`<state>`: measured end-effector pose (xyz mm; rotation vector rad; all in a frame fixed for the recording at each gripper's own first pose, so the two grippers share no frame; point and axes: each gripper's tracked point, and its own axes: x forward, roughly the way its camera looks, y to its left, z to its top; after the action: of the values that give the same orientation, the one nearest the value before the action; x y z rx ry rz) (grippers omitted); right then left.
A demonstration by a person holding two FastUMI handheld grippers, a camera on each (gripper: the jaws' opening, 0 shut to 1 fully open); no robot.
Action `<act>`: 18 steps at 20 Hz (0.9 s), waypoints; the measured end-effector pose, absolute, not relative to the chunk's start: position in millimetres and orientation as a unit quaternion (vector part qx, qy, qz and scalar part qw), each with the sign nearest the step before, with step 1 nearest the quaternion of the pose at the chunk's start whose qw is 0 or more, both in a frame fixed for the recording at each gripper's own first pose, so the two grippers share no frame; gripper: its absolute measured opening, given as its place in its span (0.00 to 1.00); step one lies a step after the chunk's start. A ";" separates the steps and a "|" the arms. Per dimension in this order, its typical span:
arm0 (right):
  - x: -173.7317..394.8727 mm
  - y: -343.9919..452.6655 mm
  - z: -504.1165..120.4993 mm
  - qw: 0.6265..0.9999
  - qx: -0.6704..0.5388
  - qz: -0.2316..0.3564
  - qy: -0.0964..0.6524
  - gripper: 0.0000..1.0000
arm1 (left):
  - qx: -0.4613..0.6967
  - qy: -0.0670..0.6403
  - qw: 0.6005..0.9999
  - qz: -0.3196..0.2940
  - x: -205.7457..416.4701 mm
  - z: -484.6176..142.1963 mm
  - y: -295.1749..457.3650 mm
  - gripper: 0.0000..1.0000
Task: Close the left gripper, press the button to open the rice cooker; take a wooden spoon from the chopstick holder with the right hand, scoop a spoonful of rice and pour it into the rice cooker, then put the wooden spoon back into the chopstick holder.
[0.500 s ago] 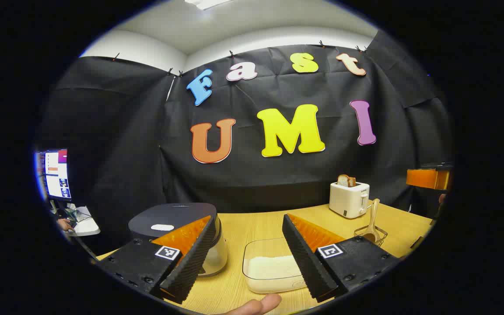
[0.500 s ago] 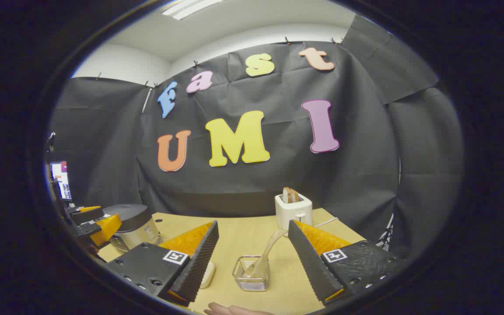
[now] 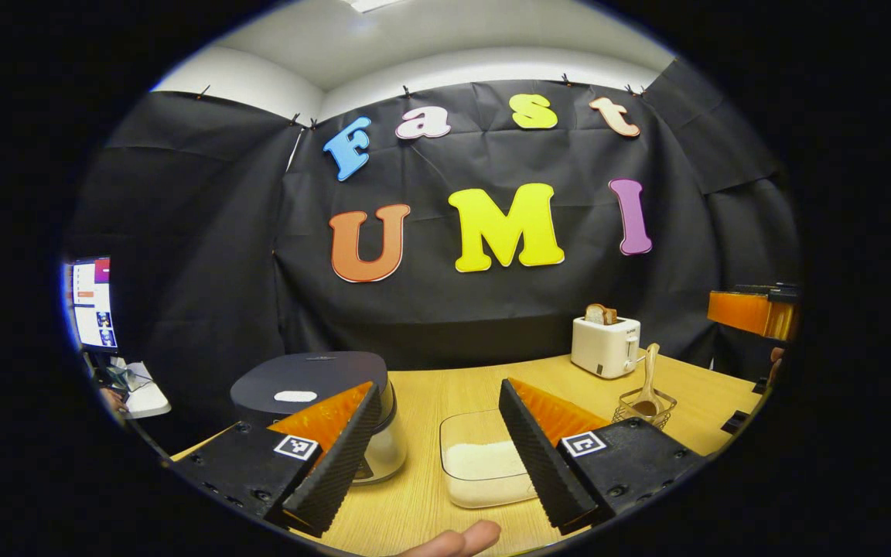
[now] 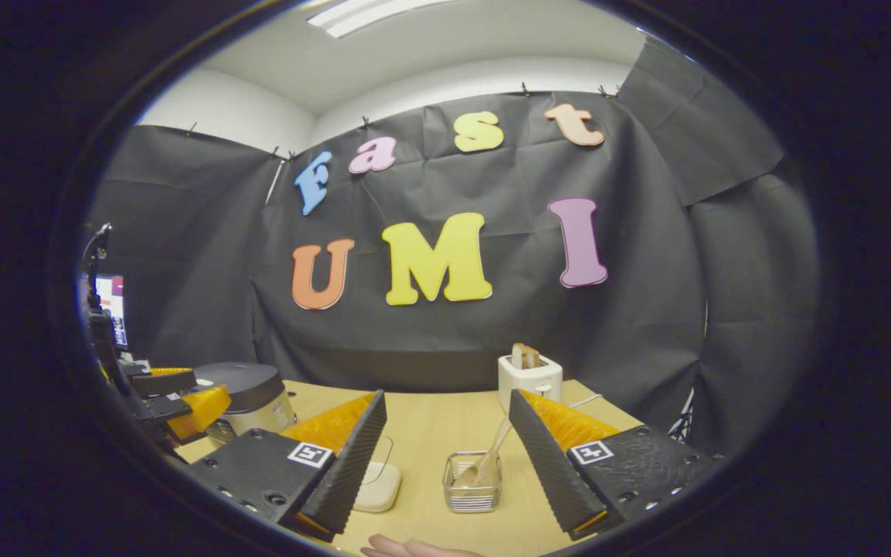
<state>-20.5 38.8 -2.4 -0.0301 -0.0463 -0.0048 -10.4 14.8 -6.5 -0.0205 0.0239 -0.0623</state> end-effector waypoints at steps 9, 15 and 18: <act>-19.5 24.7 -9.6 0.999 -0.026 0.003 -0.026 0.91 | -0.012 0.014 1.000 0.003 -4.7 0.1 37.2 0.88; -16.5 12.6 -15.3 1.000 -0.010 0.000 -0.023 0.95 | -0.006 0.049 0.999 0.023 17.0 1.3 87.1 0.41; -14.9 10.5 -16.2 1.000 -0.006 0.001 -0.021 0.91 | -0.018 0.064 0.997 0.037 24.7 3.0 112.9 0.22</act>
<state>-14.9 10.5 -16.2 -0.0123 -0.0416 0.0020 24.7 112.9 3.0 -0.0368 0.1283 0.0742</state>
